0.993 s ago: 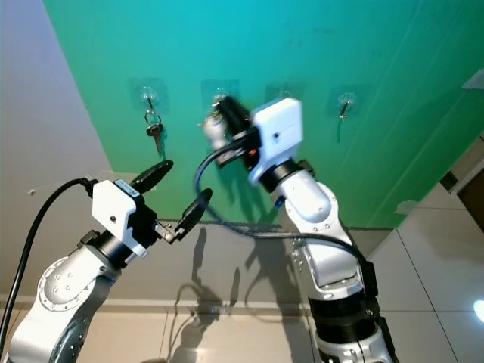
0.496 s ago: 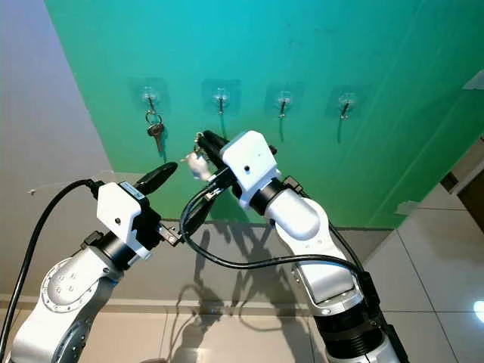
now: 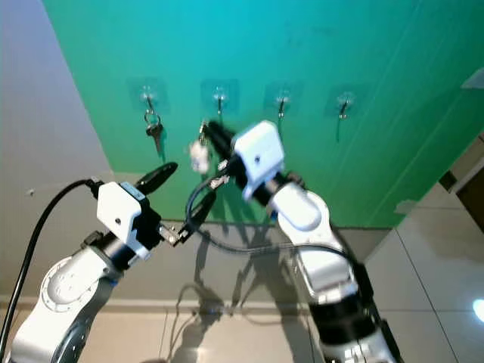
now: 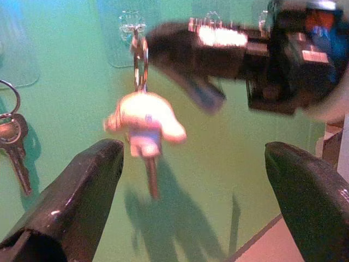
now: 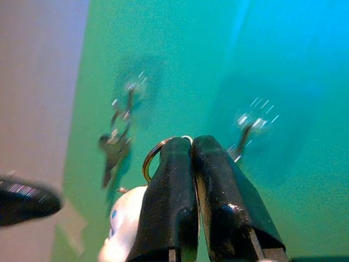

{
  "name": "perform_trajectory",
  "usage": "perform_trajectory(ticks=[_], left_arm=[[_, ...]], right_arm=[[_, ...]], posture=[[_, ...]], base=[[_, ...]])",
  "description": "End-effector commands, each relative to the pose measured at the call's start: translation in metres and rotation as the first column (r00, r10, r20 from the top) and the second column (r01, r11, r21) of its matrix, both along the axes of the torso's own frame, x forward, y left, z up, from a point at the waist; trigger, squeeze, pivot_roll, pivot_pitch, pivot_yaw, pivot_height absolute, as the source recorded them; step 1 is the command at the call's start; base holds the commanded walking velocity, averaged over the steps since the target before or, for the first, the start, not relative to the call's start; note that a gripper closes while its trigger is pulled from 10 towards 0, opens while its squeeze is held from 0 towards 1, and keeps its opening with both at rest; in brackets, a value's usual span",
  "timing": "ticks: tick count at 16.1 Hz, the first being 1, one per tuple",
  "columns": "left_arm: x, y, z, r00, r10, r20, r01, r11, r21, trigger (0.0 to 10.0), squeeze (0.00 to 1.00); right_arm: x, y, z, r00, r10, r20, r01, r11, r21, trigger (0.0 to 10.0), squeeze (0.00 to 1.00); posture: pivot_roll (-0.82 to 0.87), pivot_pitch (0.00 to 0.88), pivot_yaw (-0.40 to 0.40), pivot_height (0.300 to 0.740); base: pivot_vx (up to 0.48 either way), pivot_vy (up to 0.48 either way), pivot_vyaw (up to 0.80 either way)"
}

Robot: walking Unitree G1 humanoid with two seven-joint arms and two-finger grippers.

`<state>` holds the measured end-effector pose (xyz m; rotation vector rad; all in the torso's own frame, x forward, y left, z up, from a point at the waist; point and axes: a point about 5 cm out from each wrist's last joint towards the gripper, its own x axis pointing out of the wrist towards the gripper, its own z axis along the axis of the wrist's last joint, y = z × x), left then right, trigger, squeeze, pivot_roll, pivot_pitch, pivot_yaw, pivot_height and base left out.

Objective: Hang keys on a hook

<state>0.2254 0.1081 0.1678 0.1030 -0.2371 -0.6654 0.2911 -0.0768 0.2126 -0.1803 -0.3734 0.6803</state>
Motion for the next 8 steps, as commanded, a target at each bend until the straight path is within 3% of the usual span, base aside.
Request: perform_trajectory(ticks=[1, 8], left_arm=[[0.001, -0.002, 0.002, 1.000, -0.010, 0.008, 0.010, 1.000, 0.010, 10.0, 0.00], [0.000, -0.001, 0.002, 1.000, -0.011, 0.007, 0.011, 1.000, 0.009, 10.0, 0.00]], right_arm=[[0.004, -0.004, 0.007, 0.999, -0.003, 0.037, 0.002, 1.000, 0.013, 10.0, 0.00], [0.022, -0.007, 0.016, 0.995, -0.028, 0.099, 0.028, 1.000, -0.001, 10.0, 0.00]], posture=[[0.05, 0.000, -0.023, 0.740], [0.05, 0.000, -0.027, 0.740]], base=[[0.000, 0.000, 0.00], [0.000, 0.000, 0.00]])
